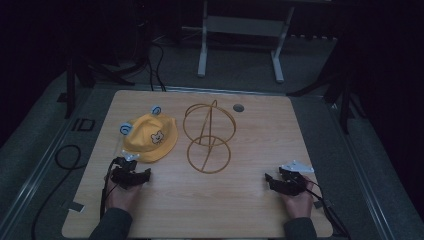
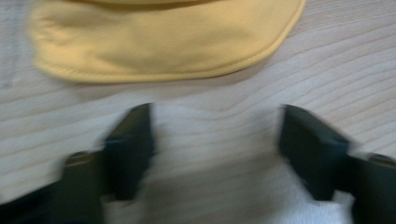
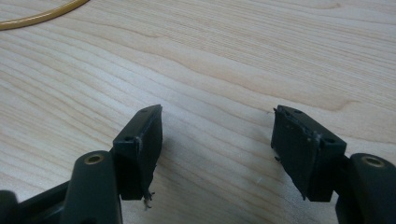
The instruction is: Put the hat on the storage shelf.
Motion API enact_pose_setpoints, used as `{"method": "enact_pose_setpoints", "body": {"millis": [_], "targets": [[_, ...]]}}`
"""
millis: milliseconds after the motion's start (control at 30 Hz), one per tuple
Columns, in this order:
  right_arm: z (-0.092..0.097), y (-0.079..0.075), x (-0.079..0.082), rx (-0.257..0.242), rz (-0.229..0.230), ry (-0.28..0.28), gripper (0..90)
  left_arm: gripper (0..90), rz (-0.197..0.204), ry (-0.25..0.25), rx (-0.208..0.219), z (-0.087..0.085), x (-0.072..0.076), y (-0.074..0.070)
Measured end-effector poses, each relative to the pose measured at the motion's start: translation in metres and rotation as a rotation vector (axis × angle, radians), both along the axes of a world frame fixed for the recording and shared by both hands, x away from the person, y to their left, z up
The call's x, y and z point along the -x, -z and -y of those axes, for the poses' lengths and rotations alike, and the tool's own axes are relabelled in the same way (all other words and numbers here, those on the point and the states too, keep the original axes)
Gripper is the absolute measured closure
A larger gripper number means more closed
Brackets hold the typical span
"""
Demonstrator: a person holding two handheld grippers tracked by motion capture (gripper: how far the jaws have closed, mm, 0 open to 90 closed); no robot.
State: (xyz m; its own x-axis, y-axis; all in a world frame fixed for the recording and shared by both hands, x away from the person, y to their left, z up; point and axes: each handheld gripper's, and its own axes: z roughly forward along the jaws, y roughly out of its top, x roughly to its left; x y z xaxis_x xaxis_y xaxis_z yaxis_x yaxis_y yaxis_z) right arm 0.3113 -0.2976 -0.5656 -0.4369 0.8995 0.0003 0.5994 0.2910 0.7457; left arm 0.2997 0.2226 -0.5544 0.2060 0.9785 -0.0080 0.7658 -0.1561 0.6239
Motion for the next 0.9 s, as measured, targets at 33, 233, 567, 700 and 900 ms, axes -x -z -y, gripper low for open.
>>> {"method": "enact_pose_setpoints", "body": {"millis": [33, 233, 567, 700, 900], "targets": [[0.0, 0.0, 0.0, 0.0, 0.0, 0.0, 33.5, 41.4, 0.0, 0.0, 0.0, 0.0, 0.0, 0.0], [0.0, 0.0, 0.0, 0.001, 0.001, -0.005, 33.3, 49.7, -0.01, 0.008, 0.015, -0.011, 0.007, -0.003], [0.0, 0.0, 0.0, 0.001, -0.001, -0.009, 32.5, 56.3, -0.003, 0.07, 0.04, -0.017, 0.012, -0.022], [0.0, 0.0, 0.0, 0.002, -0.001, -0.015, 31.5, 56.3, -0.002, 0.094, 0.036, -0.019, 0.012, -0.033], [0.0, 0.0, -0.001, 0.003, -0.002, -0.019, 30.4, 56.0, 0.003, 0.136, 0.023, -0.022, 0.011, -0.048]]}}
